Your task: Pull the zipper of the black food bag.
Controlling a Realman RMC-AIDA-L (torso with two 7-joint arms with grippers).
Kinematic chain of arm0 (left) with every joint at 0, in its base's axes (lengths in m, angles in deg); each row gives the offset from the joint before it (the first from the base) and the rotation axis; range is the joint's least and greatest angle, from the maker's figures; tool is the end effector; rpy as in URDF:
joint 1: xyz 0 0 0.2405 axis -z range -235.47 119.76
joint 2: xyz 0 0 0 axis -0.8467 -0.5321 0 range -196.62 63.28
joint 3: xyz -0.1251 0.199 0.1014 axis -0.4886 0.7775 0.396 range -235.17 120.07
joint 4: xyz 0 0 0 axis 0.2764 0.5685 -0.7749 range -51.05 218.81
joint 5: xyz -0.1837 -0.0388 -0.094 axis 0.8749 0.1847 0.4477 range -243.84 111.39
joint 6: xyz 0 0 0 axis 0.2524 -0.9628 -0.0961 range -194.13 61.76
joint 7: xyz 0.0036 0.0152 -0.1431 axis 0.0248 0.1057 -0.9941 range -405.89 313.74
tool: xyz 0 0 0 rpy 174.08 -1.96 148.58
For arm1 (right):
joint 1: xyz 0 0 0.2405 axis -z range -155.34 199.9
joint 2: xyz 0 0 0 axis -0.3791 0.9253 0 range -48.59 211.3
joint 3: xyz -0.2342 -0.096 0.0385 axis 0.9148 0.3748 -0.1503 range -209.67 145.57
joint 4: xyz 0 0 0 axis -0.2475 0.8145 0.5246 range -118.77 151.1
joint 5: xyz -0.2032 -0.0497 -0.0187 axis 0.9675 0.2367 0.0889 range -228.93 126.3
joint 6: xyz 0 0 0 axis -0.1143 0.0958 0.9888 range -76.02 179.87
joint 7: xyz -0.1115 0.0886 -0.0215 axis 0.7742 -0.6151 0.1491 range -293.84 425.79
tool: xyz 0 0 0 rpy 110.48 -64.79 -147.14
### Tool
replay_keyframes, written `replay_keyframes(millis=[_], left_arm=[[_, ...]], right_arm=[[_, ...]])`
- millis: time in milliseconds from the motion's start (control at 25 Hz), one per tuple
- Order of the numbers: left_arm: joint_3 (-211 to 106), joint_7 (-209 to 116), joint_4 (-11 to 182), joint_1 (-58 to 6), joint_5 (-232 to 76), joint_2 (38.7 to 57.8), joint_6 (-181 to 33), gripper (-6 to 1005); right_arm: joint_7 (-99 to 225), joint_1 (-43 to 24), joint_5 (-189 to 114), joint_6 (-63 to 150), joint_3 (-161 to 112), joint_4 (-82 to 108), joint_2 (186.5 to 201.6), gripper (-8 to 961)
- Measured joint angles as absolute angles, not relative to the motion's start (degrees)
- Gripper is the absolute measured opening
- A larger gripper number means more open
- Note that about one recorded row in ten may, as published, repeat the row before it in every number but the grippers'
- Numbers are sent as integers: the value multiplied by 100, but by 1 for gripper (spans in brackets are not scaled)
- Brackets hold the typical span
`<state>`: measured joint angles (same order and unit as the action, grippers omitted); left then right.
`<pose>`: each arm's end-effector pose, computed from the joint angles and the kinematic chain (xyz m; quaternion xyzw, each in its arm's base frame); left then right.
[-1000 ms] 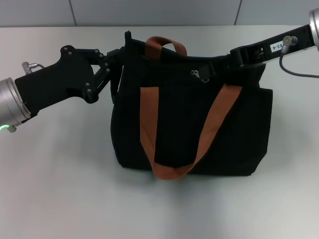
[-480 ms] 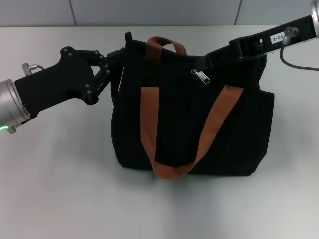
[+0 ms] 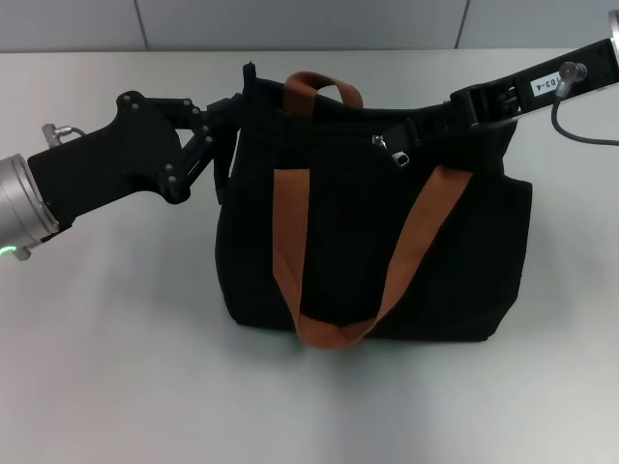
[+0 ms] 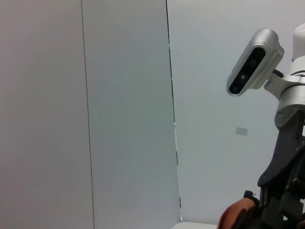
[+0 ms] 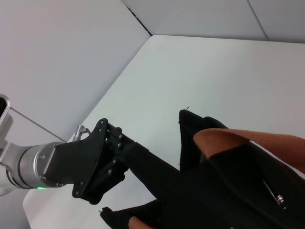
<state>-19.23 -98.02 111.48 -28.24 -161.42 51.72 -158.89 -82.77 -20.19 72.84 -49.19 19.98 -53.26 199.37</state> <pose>-0.2474 0.3287 0.0092 -0.8964 -0.0553 -0.3728 0.2334 0.1307 0.3697 0.0514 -0.8928 0.4384 0.0983 0.0312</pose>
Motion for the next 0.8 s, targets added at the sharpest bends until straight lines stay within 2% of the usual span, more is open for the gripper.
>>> replay_keyframes(millis=[320, 800], left_arm=[[-1923, -9802, 11148, -2838, -16141, 5172, -15891, 24], [-1918, -9802, 11148, -2833, -16141, 5178, -15975, 24]], right_arm=[[-8280, -2008, 7349, -4894, 1998, -5334, 19912, 311], [-8264, -2044, 7384, -4739, 2180, -4986, 19965, 310]])
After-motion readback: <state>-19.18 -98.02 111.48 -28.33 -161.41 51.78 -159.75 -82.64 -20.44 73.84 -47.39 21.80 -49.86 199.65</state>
